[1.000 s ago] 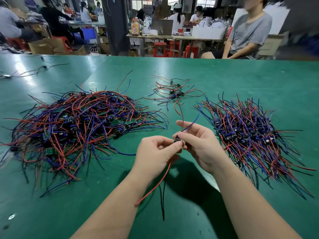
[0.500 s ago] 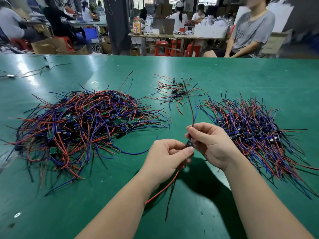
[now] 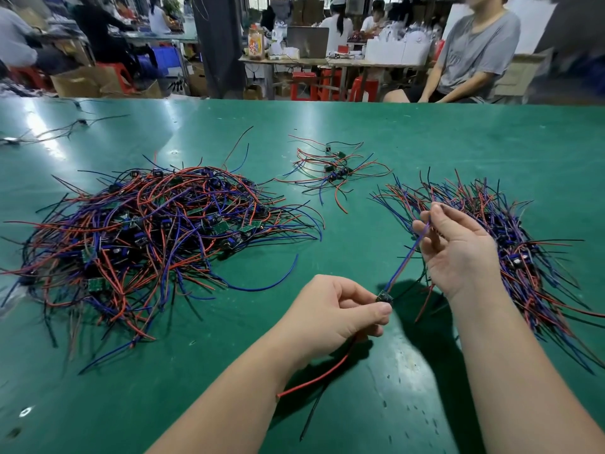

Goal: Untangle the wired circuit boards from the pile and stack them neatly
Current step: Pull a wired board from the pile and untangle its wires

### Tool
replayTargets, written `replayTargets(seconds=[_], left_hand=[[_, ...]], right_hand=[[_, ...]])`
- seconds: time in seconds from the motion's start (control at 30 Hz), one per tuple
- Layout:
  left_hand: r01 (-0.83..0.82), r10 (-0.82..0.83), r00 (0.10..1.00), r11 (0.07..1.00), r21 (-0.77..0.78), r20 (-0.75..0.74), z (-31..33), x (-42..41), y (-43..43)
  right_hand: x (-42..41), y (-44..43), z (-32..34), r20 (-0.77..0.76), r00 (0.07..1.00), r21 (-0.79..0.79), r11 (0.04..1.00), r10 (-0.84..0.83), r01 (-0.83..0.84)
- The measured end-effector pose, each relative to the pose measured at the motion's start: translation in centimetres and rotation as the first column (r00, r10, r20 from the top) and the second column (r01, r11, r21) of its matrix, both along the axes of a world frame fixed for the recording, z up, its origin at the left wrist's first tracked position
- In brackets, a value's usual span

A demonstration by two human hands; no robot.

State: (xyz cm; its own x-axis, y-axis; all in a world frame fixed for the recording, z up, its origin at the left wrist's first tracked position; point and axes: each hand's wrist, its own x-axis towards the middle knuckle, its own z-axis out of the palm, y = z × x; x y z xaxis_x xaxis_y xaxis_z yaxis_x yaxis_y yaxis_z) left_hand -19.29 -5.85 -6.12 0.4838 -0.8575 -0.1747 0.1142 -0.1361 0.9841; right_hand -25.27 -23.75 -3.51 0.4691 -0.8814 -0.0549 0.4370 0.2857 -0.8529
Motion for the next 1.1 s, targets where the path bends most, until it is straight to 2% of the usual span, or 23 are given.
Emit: replayTargets(seconds=[0.13,0.17,0.23,0.3,0.4,0.47,0.5,0.53,0.57,0.6,0.63,0.67,0.7,0.77,0.8,0.87,0.97,1.1], left_hand=[[0.067,-0.074,0.994,0.994,0.092,0.079,-0.1,-0.1,0.2],[0.071,-0.078,0.995,0.992,0.100,0.069,-0.2,-0.2,0.2],[0.016,-0.013,0.998,0.999,0.036,-0.059,-0.1,-0.4,0.0],[-0.122,0.117,0.979,0.992,-0.022,-0.169,0.2,-0.1,-0.3],[-0.309,0.290,0.935,0.949,-0.069,-0.204,0.4,1.0,-0.3],[-0.407,0.379,0.900,0.907,-0.106,-0.213,0.4,1.7,-0.2],[-0.455,0.420,0.878,0.881,-0.128,-0.229,0.4,2.0,-0.2],[-0.502,0.457,0.852,0.852,-0.150,-0.255,0.5,2.3,-0.2],[-0.542,0.485,0.826,0.823,-0.170,-0.288,0.5,2.6,-0.1],[-0.574,0.503,0.803,0.798,-0.186,-0.320,0.5,2.9,-0.1],[-0.593,0.511,0.787,0.781,-0.196,-0.345,0.5,3.1,0.0],[-0.599,0.510,0.781,0.775,-0.201,-0.359,0.5,3.3,0.1],[-0.591,0.501,0.786,0.781,-0.203,-0.362,0.5,3.3,0.1],[-0.539,0.456,0.822,0.816,-0.208,-0.341,0.3,3.0,0.0],[-0.497,0.420,0.848,0.843,-0.208,-0.325,0.2,2.8,-0.1],[-0.376,0.320,0.910,0.904,-0.202,-0.264,-0.1,2.3,-0.2],[-0.231,0.212,0.970,0.958,-0.171,-0.119,-0.3,1.7,-0.1],[-0.175,0.165,0.984,0.971,-0.163,-0.072,-0.5,1.5,-0.1]], right_hand=[[-0.5,-0.7,0.1,0.006,0.986,0.035,0.986,-0.165,0.165],[-0.8,-1.0,0.2,0.001,0.980,0.043,0.980,-0.197,0.197],[-1.3,-1.2,0.3,-0.054,0.963,0.017,0.964,-0.263,0.264],[-1.3,-0.4,0.2,-0.169,0.931,-0.144,0.943,-0.323,0.301],[-0.1,2.6,-0.1,-0.281,0.909,-0.457,0.876,-0.309,0.156],[0.7,5.0,-0.7,-0.389,0.869,-0.660,0.751,-0.305,-0.032],[0.9,6.0,-1.1,-0.448,0.803,-0.754,0.648,-0.393,-0.104],[1.0,6.9,-1.3,-0.448,0.739,-0.833,0.535,-0.503,-0.141],[1.1,7.7,-1.3,-0.391,0.713,-0.893,0.426,-0.581,-0.143],[1.2,8.3,-1.1,-0.319,0.733,-0.932,0.340,-0.601,-0.126],[1.2,8.7,-1.1,-0.285,0.783,-0.942,0.312,-0.553,-0.122],[1.3,9.0,-1.2,-0.302,0.839,-0.924,0.355,-0.453,-0.141],[1.4,9.1,-1.4,-0.355,0.875,-0.876,0.445,-0.330,-0.188],[1.7,9.1,-1.9,-0.497,0.860,-0.703,0.636,-0.119,-0.318],[1.8,8.9,-2.2,-0.525,0.849,-0.629,0.700,-0.060,-0.339],[1.9,8.4,-2.5,-0.487,0.873,-0.541,0.788,-0.010,-0.293],[1.6,7.8,-2.4,-0.441,0.896,-0.447,0.854,0.050,-0.268],[1.5,7.9,-2.6,-0.465,0.879,-0.406,0.856,0.109,-0.321]])
